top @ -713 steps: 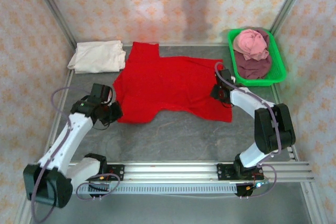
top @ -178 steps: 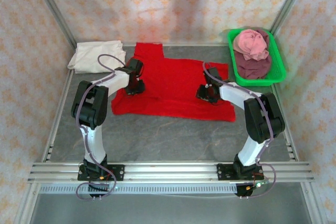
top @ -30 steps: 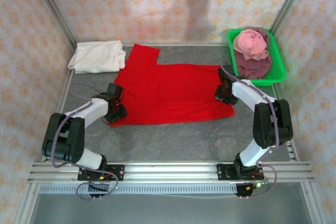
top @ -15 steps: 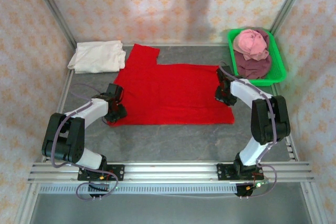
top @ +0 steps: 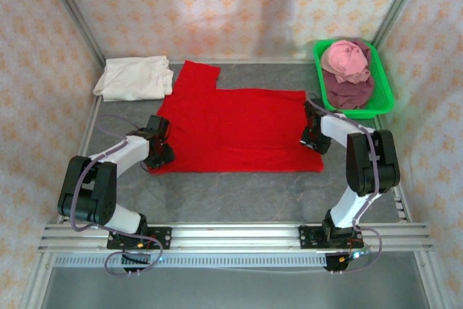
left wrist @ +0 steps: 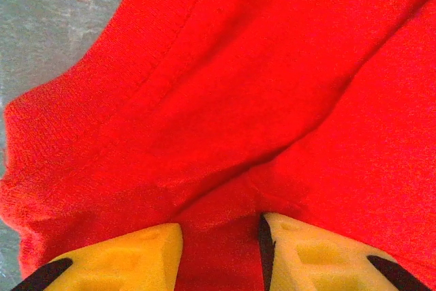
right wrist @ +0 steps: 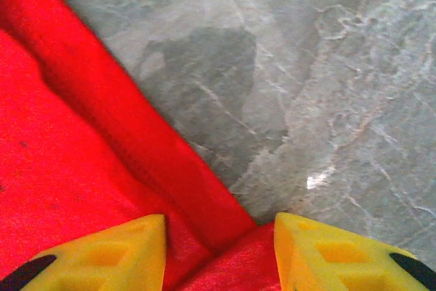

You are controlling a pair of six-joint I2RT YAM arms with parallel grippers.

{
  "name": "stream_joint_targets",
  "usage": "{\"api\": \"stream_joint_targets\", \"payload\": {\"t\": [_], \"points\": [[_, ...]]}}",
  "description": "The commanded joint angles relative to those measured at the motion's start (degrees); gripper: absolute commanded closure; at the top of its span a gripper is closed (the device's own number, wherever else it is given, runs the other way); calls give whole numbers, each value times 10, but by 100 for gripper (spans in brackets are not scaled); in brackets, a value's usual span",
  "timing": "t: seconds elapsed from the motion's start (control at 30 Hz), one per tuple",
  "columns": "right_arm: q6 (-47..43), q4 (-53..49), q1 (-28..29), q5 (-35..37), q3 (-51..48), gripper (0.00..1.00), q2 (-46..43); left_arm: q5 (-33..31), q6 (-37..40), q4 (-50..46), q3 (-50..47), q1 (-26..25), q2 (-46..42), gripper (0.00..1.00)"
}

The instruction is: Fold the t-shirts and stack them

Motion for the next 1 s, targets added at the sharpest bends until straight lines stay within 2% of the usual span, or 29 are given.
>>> {"api": "stream_joint_targets", "payload": {"t": [0.0, 0.17, 0.3, 0.5, 0.63, 0.73, 0.8, 0.97], "points": [[2, -11, -13, 18, -26, 54, -30, -24, 10, -19, -10, 2, 11, 63], [0, 9, -42, -26, -53, 53, -41, -23, 10, -17, -12, 3, 16, 63], [-1, 18, -44, -38, -64, 53, -39, -24, 10, -18, -11, 2, 14, 63], [0, 23, -45, -50, -67, 59, -55, -26, 10, -17, -15, 2, 13, 63], [2, 17, -49, -52, -67, 71, -81, -26, 10, -15, -14, 2, 15, 63], [1, 4, -53, -44, -62, 73, -102, -26, 10, -16, -13, 3, 17, 63], [0, -1, -56, -41, -60, 80, -109, -26, 10, -15, -13, 3, 16, 63], [-1, 3, -61, -53, -64, 91, -107, -28, 11, -15, -12, 3, 17, 63]]}}
